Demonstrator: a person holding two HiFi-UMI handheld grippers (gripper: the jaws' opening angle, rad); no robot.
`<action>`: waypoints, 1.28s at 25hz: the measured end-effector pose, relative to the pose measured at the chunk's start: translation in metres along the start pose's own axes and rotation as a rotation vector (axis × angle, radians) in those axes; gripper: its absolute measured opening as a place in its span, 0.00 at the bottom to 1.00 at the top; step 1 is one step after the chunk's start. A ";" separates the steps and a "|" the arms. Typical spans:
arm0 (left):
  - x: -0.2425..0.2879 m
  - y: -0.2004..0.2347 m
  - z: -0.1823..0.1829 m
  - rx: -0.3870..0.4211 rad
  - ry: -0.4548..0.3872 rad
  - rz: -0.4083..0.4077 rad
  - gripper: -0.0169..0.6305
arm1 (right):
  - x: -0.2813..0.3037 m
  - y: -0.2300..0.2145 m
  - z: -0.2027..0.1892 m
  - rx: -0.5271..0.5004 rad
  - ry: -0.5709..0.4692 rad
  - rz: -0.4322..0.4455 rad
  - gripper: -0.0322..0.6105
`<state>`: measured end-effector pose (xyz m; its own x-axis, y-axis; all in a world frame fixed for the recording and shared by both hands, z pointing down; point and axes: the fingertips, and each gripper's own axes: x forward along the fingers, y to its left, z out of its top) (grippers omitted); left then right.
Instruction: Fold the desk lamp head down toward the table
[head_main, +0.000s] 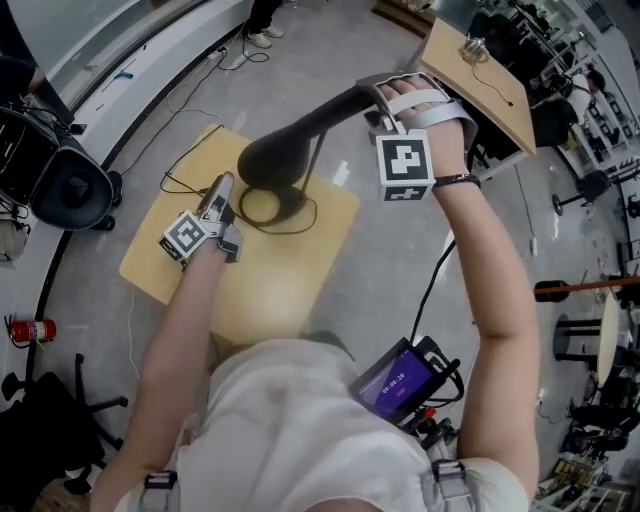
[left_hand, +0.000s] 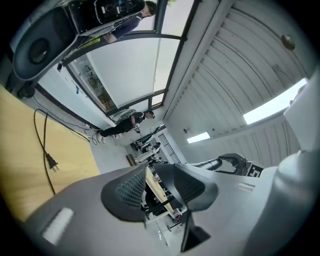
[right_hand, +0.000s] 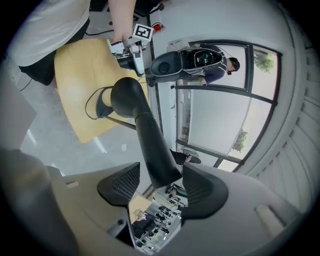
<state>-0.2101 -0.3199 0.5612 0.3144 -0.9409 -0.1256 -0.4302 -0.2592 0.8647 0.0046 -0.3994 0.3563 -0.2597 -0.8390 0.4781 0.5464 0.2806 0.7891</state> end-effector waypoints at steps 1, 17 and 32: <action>-0.008 0.001 0.004 0.022 0.002 0.016 0.28 | -0.004 -0.001 -0.002 0.027 -0.001 -0.007 0.49; -0.073 -0.078 -0.012 0.600 0.239 -0.080 0.06 | -0.081 0.063 0.023 1.022 -0.264 0.054 0.07; -0.110 -0.142 -0.049 0.708 0.311 -0.138 0.03 | -0.130 0.159 0.102 1.818 -0.731 0.214 0.07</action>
<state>-0.1424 -0.1688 0.4758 0.5816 -0.8132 0.0230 -0.7742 -0.5446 0.3224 0.0438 -0.1977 0.4587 -0.7939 -0.5457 0.2681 -0.5904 0.7972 -0.1258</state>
